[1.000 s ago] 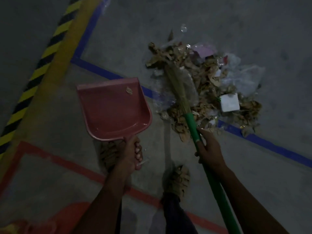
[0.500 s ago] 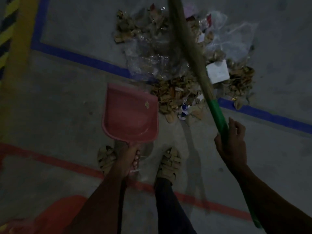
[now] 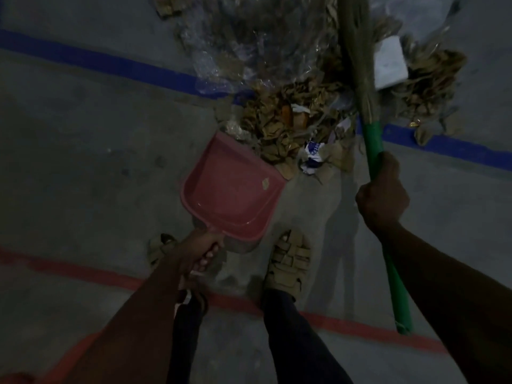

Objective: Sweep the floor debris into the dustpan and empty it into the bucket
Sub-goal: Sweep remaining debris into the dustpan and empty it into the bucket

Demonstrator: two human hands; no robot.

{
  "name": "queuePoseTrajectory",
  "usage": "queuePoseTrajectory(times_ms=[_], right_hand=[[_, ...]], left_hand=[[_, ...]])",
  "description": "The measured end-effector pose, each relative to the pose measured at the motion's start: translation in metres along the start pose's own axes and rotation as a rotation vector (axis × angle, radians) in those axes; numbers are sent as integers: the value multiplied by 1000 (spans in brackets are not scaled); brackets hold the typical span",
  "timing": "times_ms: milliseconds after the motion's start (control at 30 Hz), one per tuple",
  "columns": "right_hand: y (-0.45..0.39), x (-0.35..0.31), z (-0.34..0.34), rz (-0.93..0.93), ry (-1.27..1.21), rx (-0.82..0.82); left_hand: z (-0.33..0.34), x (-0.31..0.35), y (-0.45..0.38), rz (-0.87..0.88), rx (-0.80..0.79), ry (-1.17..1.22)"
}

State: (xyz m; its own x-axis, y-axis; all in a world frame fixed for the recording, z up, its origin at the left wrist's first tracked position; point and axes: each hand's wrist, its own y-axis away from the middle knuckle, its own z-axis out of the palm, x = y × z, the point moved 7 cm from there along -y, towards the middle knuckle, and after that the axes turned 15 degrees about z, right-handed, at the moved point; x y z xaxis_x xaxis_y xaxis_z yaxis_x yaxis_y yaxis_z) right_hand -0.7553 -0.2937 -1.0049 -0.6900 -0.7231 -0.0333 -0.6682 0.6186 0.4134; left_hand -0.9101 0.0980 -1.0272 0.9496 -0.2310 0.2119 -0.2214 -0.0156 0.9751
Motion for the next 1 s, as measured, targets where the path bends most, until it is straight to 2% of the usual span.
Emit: queuePoseTrajectory(times_ms=[133, 400, 533, 733, 867, 1000], right_hand=[[-10, 10, 6, -35, -5, -13], [-5, 22, 18, -231, 72, -96], [17, 39, 28, -211, 47, -140], [37, 47, 21, -82, -94, -42], [16, 17, 17, -90, -141, 53], [-14, -35, 15, -179, -137, 91]], left_hand=[[-12, 29, -27, 52, -18, -39], [-22, 81, -58, 98, -72, -114], [-16, 87, -58, 91, -77, -78], [-18, 52, -35, 25, -41, 126], [-36, 41, -32, 44, 21, 305], [-60, 53, -45, 93, 54, 363]])
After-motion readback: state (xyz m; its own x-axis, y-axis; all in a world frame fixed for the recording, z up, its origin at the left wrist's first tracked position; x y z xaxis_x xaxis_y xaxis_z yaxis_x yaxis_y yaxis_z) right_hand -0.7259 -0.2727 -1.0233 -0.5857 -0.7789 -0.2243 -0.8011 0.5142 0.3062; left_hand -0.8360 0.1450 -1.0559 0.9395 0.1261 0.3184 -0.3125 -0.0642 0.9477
